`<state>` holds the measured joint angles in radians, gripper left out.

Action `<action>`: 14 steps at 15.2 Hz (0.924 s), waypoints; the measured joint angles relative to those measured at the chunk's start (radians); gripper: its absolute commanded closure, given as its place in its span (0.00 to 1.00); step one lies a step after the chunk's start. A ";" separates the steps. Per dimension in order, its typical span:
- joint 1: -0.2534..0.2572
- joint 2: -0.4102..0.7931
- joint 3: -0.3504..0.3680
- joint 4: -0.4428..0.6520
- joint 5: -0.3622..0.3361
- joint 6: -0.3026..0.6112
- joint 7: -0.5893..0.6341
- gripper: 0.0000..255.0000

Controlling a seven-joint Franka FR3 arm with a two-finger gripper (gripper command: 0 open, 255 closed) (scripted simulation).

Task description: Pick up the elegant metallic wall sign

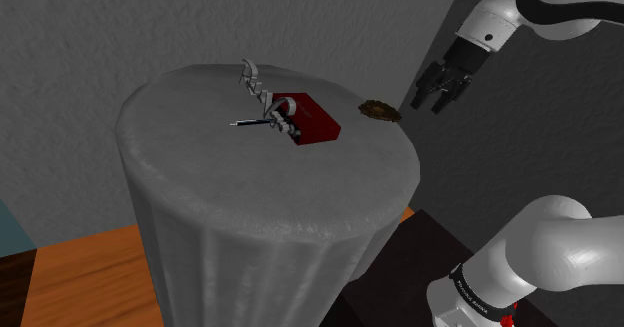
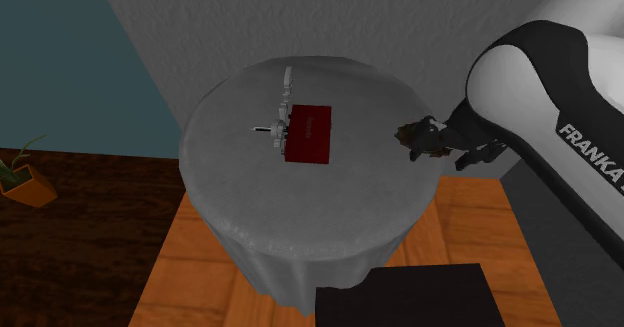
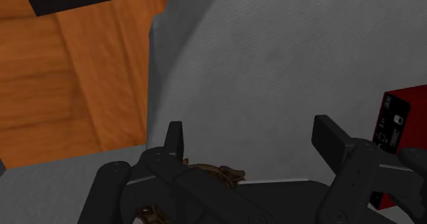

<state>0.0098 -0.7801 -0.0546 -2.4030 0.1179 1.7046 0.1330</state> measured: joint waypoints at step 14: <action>0.065 0.367 0.224 0.298 0.020 0.073 0.226 0.00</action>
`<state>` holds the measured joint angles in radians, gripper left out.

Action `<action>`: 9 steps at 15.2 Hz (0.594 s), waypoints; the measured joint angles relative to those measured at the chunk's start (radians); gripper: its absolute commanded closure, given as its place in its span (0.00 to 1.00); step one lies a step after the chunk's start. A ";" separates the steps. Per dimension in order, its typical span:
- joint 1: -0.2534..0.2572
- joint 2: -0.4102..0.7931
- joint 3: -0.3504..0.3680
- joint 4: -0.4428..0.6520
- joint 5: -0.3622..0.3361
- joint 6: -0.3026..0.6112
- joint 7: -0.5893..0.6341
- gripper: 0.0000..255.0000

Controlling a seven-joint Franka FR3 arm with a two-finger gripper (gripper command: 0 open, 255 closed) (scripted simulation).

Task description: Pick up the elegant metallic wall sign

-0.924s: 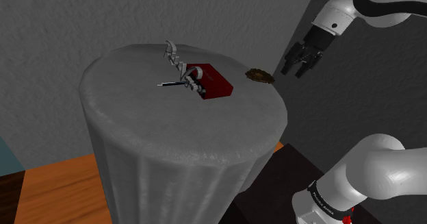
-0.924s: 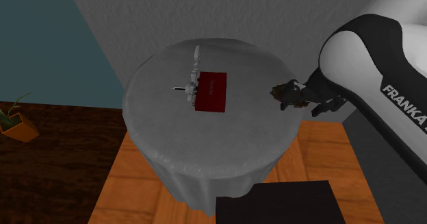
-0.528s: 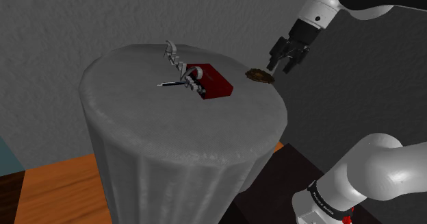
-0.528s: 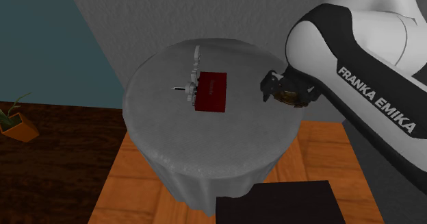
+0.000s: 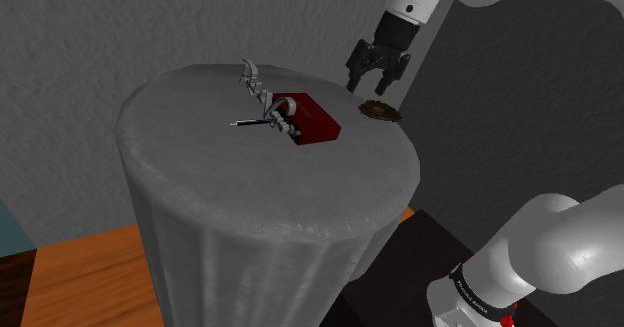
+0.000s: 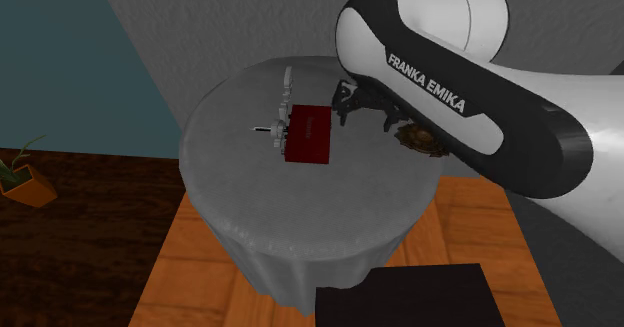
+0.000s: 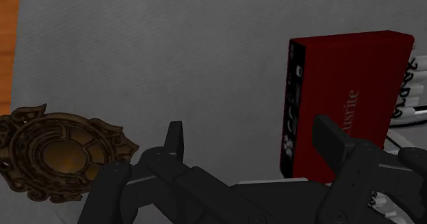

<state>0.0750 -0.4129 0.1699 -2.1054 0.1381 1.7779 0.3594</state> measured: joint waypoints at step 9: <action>0.040 0.340 0.136 0.341 -0.105 -0.025 0.185 0.00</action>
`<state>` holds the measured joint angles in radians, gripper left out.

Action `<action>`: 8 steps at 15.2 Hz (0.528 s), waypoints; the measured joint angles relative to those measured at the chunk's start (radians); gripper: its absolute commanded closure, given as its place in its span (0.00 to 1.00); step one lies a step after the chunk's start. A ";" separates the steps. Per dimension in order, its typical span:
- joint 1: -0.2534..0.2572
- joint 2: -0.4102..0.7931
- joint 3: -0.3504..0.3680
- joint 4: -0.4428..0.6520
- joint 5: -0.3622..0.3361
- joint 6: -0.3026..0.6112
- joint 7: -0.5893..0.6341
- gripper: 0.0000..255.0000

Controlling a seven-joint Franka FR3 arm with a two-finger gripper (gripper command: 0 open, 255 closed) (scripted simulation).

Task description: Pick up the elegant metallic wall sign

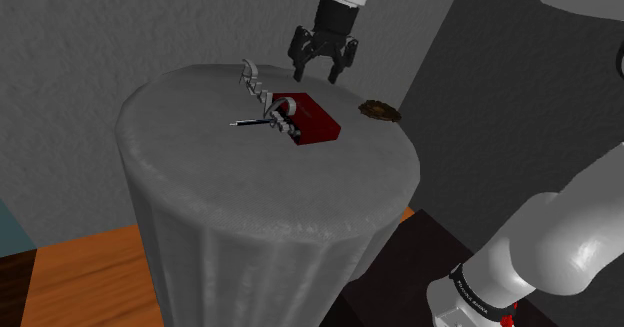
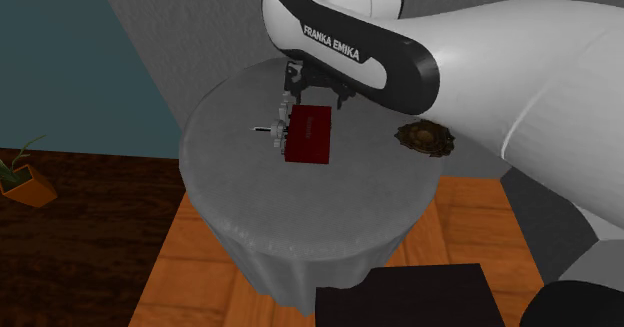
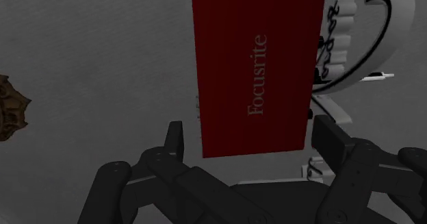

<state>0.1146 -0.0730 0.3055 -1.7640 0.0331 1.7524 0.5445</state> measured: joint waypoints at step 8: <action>0.107 0.340 0.069 0.398 -0.157 -0.112 0.159 0.00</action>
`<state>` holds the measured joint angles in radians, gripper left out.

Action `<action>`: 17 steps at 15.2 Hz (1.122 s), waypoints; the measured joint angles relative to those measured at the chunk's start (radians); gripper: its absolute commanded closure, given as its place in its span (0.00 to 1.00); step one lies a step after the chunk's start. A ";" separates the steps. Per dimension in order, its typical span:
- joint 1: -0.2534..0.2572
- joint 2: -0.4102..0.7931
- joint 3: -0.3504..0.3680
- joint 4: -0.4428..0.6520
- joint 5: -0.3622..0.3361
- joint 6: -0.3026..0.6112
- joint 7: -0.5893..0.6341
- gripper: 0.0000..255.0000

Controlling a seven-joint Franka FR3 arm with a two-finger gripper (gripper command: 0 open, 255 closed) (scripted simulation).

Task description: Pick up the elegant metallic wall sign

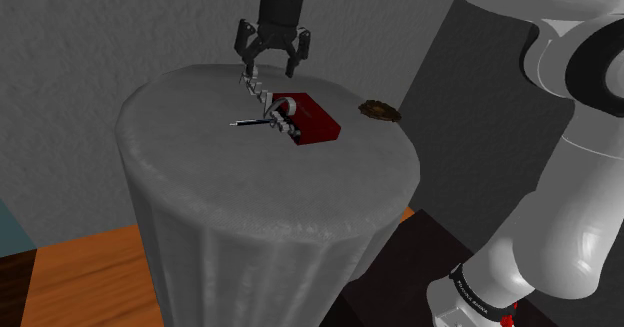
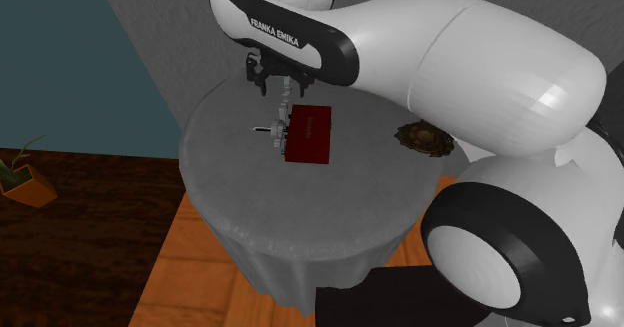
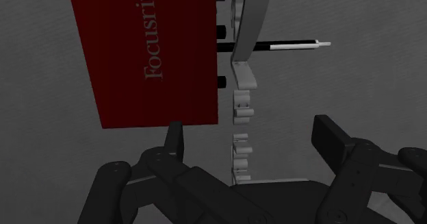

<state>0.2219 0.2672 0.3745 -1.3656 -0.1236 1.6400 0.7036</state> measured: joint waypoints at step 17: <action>-0.003 0.011 -0.004 -0.081 -0.008 0.091 0.007 1.00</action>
<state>0.2188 0.2783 0.3709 -1.4467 -0.1313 1.7307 0.7105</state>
